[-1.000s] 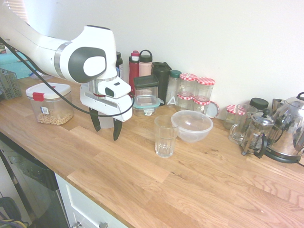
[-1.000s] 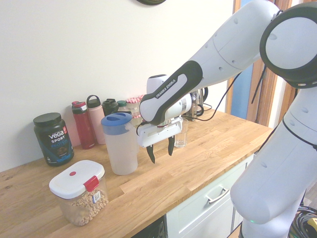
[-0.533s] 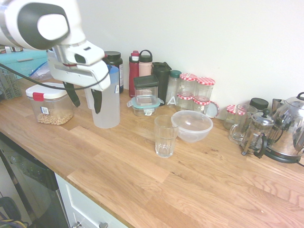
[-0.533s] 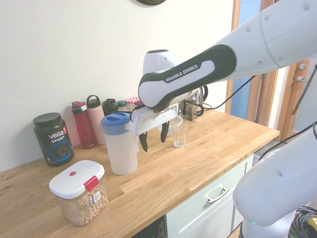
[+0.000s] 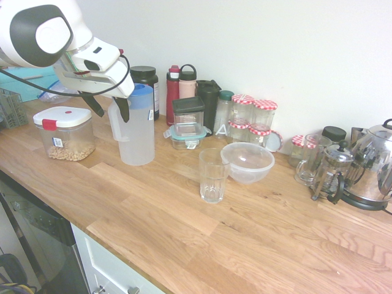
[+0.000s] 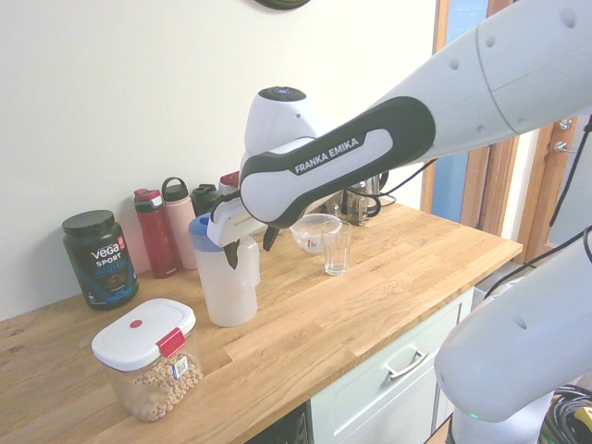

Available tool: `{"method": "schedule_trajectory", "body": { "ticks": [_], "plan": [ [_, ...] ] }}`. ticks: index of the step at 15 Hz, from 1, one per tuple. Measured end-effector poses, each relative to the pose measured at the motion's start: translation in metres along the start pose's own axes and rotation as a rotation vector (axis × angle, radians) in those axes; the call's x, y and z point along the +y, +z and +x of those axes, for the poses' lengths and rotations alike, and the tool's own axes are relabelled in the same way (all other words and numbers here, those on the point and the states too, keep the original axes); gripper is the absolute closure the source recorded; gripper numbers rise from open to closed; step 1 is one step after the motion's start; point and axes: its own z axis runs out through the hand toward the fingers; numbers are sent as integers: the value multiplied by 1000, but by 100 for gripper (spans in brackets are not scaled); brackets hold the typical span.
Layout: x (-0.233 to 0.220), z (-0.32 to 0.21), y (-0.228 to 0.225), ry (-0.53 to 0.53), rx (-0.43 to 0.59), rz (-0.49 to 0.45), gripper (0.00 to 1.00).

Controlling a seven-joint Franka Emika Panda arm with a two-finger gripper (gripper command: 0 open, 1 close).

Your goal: Pour me some water

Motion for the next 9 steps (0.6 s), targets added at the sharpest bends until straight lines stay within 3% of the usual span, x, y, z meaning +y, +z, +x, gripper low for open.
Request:
{"method": "schedule_trajectory", "body": {
  "ticks": [9],
  "plan": [
    [-8, 13, 16, 13, 36, -10, 100]
  ]
}}
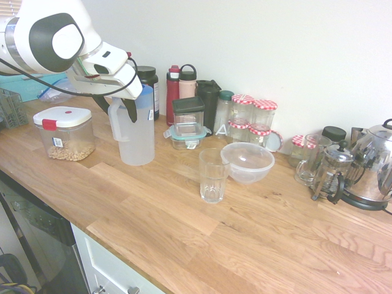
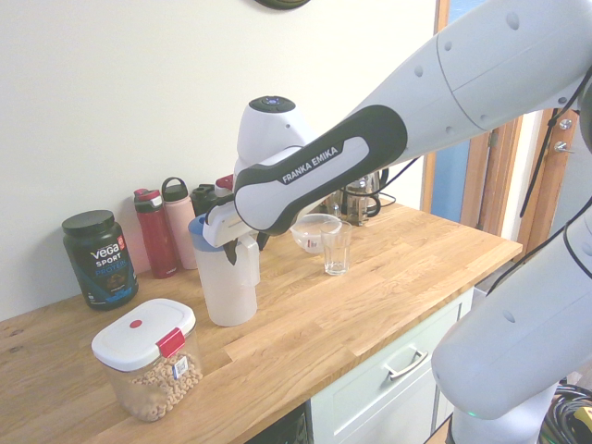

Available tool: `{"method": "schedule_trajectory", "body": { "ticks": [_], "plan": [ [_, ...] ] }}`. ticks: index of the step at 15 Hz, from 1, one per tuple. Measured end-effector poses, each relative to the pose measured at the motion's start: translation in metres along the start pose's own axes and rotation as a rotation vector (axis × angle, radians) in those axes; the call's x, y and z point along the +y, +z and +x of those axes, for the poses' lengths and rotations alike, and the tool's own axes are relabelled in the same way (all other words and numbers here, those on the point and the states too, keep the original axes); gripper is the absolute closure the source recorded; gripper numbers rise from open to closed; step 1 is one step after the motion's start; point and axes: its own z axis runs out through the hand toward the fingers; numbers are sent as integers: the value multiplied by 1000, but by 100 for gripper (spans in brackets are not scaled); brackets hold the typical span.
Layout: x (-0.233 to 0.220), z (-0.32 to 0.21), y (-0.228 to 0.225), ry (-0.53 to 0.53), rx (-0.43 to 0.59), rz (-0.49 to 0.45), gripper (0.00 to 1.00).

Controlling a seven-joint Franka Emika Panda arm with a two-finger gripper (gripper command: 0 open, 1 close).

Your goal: Pour me some water

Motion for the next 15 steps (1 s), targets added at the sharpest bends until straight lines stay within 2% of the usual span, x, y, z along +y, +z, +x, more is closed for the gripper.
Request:
{"method": "schedule_trajectory", "body": {
  "ticks": [15],
  "plan": [
    [-3, 7, 1, 13, 1, 3, 100]
  ]
}}
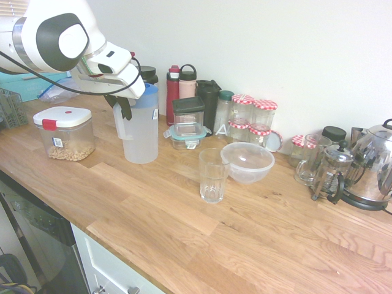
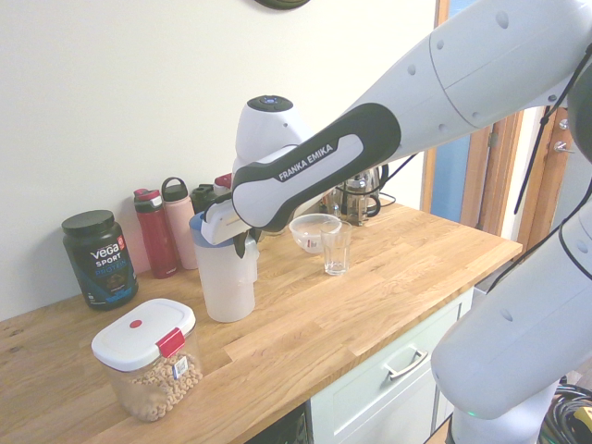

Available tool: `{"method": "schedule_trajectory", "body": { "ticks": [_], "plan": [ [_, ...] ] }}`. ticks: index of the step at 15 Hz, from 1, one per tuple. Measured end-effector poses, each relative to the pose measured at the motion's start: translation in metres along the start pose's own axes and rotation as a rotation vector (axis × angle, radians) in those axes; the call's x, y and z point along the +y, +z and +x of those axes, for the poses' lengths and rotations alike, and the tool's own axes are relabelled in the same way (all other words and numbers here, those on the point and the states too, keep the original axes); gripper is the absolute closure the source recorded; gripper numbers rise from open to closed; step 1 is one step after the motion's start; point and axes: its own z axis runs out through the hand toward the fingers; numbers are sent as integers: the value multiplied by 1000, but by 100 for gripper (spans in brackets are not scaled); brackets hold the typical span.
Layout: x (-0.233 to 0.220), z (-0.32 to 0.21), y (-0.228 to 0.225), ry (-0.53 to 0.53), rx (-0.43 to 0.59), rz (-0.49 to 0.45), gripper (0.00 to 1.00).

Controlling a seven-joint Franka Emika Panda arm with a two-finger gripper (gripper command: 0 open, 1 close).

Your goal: Pour me some water

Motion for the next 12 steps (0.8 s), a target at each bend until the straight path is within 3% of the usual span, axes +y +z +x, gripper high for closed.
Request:
{"method": "schedule_trajectory", "body": {
  "ticks": [6, 12],
  "plan": [
    [5, -5, -34, -57, -13, -10, 100],
    [71, -13, -102, -321, -99, -69, 100]
  ]
}}
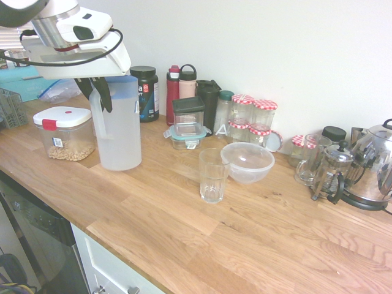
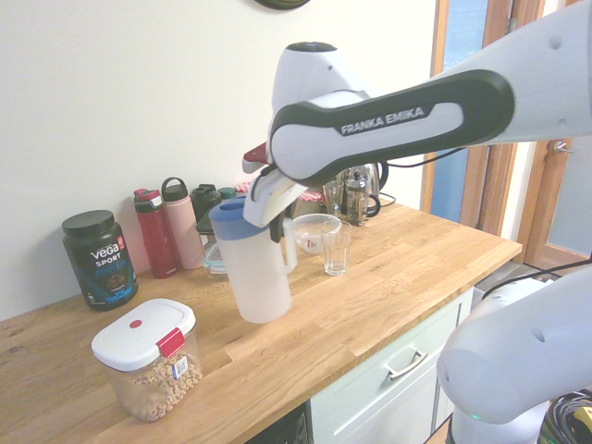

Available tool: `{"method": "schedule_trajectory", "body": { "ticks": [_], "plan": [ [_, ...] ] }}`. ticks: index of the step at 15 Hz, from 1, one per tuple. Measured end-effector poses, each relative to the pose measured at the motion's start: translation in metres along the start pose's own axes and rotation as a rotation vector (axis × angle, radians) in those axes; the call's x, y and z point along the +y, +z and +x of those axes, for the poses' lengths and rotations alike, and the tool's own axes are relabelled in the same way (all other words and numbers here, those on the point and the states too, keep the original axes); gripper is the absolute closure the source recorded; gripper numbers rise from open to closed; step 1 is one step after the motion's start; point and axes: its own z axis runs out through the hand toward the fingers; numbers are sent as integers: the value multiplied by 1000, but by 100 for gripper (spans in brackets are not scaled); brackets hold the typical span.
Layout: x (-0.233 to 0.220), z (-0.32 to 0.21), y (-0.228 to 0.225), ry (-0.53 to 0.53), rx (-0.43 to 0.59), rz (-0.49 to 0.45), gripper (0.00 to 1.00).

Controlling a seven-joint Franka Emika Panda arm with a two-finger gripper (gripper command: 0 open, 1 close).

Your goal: Pour me some water

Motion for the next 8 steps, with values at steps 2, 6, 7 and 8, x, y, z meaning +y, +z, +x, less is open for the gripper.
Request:
{"method": "schedule_trajectory", "body": {
  "ticks": [2, 6, 7, 8],
  "plan": [
    [40, -5, -12, -85, -39, -20, 100],
    [123, -9, -24, -185, -83, -39, 100],
    [145, -8, -24, -204, -96, -33, 100],
    [167, -5, -23, -218, -105, -20, 100]
  ]
}}
